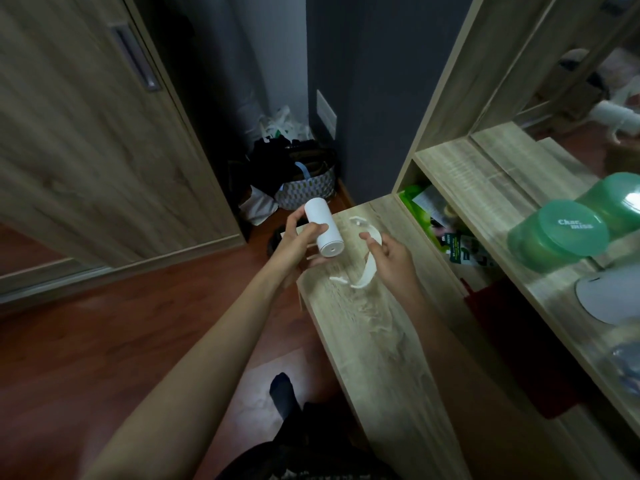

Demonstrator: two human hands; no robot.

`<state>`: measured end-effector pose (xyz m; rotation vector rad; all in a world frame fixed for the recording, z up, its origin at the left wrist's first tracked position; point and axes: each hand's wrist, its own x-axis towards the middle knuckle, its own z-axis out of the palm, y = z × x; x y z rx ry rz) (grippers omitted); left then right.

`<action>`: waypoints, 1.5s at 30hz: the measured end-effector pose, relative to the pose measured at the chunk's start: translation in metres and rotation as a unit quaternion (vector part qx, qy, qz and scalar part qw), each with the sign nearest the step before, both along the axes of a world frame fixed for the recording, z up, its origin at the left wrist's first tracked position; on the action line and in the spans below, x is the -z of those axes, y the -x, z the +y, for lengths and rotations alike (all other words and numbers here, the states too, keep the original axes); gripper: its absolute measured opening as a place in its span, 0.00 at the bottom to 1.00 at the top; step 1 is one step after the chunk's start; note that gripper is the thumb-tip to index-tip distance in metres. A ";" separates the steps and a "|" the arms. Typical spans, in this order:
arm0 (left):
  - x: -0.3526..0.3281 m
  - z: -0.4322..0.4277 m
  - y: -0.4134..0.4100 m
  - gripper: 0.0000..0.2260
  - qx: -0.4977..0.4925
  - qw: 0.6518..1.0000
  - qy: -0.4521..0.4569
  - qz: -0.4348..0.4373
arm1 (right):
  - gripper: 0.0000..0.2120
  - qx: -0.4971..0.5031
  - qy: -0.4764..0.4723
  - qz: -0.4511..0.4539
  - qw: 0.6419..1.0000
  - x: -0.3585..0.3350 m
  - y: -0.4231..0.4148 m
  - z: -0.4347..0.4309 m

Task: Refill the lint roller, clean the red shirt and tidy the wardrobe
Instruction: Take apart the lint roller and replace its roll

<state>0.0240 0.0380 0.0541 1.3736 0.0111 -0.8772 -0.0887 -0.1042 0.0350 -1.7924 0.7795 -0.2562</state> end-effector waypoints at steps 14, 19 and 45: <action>0.007 0.010 0.017 0.29 0.120 0.989 -0.039 -0.078 | 0.21 -0.018 0.259 -0.002 0.966 -0.016 -0.014 0.009; 0.008 0.013 0.016 0.30 0.130 0.987 -0.038 -0.089 | 0.22 -0.013 0.263 0.018 0.964 -0.015 -0.016 0.015; 0.009 0.018 0.022 0.27 0.120 0.989 -0.039 -0.077 | 0.21 0.037 0.235 0.055 0.970 -0.016 -0.018 0.025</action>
